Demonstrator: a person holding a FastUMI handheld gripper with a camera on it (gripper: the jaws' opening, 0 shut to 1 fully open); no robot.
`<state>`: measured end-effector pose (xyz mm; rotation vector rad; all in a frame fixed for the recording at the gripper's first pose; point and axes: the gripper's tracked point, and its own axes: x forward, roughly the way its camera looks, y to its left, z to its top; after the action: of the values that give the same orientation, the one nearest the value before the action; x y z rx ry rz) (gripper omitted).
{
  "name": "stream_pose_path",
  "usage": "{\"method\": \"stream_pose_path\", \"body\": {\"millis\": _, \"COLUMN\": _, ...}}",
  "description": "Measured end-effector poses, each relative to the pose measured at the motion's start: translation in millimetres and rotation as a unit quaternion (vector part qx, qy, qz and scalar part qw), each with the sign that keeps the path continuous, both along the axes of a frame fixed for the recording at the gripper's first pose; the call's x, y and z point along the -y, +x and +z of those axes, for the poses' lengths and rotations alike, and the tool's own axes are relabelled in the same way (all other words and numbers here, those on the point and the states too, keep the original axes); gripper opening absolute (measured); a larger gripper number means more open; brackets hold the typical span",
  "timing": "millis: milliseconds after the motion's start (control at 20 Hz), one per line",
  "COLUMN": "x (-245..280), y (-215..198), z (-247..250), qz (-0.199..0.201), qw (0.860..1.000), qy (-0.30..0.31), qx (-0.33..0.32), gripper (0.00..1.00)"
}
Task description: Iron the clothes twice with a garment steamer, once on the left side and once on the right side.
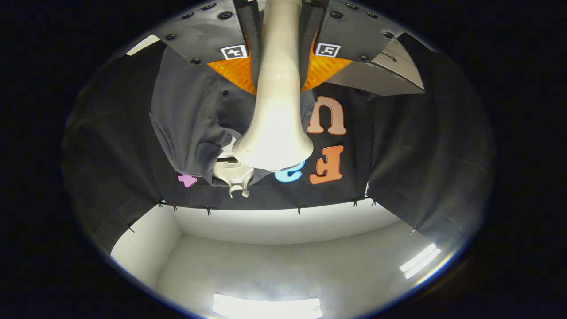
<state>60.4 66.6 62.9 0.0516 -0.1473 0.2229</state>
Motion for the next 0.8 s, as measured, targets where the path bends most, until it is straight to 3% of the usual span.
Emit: {"method": "stream_pose_path", "body": {"millis": 800, "x": 26.9, "y": 83.0, "z": -74.8, "qz": -0.014, "qw": 0.999, "qy": -0.009, "qx": -0.047, "gripper": 0.42}}
